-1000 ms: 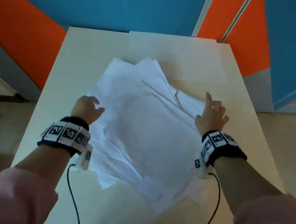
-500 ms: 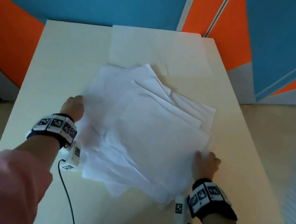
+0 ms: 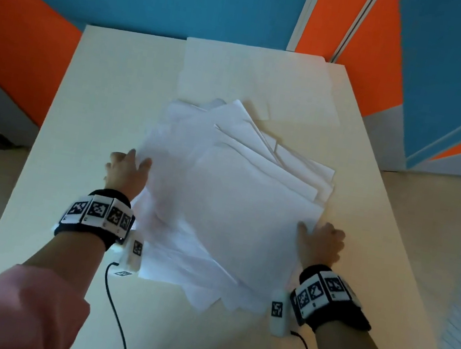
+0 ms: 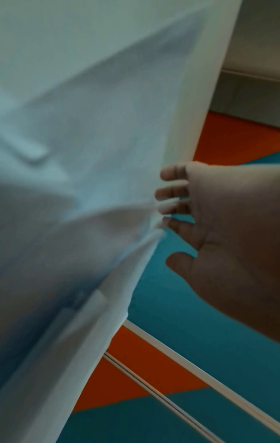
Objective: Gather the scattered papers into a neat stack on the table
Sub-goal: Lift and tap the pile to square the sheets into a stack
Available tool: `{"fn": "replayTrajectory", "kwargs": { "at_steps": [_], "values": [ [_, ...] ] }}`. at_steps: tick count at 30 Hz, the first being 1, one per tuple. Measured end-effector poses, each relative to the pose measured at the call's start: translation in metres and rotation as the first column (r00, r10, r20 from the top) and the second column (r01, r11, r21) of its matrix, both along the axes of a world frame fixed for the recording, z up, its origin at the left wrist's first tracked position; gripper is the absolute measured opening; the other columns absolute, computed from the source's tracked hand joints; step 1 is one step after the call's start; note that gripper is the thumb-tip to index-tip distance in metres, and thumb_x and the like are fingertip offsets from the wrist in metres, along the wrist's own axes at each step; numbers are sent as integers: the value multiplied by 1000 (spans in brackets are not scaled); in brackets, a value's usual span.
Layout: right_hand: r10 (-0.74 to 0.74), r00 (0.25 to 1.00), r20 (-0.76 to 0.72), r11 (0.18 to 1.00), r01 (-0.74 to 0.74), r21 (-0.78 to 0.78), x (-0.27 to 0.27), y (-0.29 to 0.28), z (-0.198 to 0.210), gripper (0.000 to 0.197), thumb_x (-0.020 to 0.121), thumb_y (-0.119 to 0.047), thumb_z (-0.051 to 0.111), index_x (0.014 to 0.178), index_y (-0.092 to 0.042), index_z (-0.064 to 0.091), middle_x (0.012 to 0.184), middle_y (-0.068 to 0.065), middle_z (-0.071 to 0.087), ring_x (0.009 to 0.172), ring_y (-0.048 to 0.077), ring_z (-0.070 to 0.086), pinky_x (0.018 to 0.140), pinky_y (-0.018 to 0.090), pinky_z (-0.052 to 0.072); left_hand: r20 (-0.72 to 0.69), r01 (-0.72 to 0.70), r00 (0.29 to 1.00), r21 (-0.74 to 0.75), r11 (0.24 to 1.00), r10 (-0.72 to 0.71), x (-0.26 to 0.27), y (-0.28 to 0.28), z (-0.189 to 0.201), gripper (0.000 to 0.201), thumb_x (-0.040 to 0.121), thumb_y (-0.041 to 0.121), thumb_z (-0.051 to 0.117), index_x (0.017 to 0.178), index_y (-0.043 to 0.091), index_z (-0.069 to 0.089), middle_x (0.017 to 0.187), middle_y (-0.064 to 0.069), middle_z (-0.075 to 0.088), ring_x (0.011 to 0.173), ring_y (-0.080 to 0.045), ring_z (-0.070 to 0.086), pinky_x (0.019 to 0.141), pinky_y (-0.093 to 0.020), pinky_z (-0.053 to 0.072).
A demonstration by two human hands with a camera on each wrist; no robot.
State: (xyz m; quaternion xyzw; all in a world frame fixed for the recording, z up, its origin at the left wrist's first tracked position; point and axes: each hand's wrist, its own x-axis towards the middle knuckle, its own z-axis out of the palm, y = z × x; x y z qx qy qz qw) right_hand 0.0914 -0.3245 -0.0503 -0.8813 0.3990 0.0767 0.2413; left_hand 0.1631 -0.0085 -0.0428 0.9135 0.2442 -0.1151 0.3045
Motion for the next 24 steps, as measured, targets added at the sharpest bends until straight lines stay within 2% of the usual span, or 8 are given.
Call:
{"fn": "replayTrajectory", "kwargs": {
  "at_steps": [6,11,15,17,19,20,22,24],
  "values": [
    [411,909,74,910,-405,-83,67,0,25,63,86,-33,60,140,-9,37,143,17,31,132,36,31,106,46,30,145,-166,975,-32,986,169,-46,6,15,57,88,26,59,137,6,40,136,-27,36,123,-43,39,104,-46,32],
    [620,783,-51,783,-621,-7,123,4,13,79,81,-44,65,144,-10,31,148,14,29,137,31,32,110,45,30,-144,-144,979,-7,990,142,-99,-11,11,79,73,24,76,138,14,32,133,-23,32,124,-38,34,104,-42,32],
    [649,753,-107,758,-652,11,140,-3,4,97,72,-58,67,147,-15,24,152,11,27,141,28,27,112,52,26,-253,-164,954,5,986,160,-120,-13,4,94,71,27,80,139,-7,26,136,-24,39,130,-36,37,106,-37,34],
    [651,739,-172,750,-661,1,148,-7,7,103,67,-65,67,147,-16,24,152,12,27,140,31,27,112,53,26,-295,-143,946,-9,990,134,-121,-12,2,70,74,26,77,126,-9,44,114,-20,57,120,-35,51,95,-36,42],
    [665,717,-211,737,-675,31,152,-7,14,109,61,-69,68,146,-13,28,151,14,32,138,33,32,111,48,30,-296,-93,951,-16,996,84,-119,-9,1,27,77,25,74,80,2,60,73,-9,57,90,-34,62,69,-30,45],
    [670,716,-196,739,-670,78,151,-6,17,106,64,-64,70,146,-12,29,151,14,34,137,33,35,111,43,31,-297,-86,951,-9,996,79,-117,-8,-1,29,78,23,72,64,6,53,63,-7,50,77,-31,58,59,-29,39],
    [670,727,-151,741,-643,191,147,-8,21,94,76,-44,73,147,-7,26,154,12,32,140,30,34,111,34,29,-264,-62,962,18,998,64,-109,-7,-3,35,82,14,65,55,9,43,65,-11,49,72,-25,48,59,-28,34],
    [664,733,-147,736,-607,298,141,-12,19,88,81,-34,70,149,-5,20,154,12,31,140,28,34,111,32,27,-170,-80,982,32,996,85,-95,-7,-7,25,83,4,54,59,7,49,73,-16,53,72,-26,46,65,-27,35]
  ]
}}
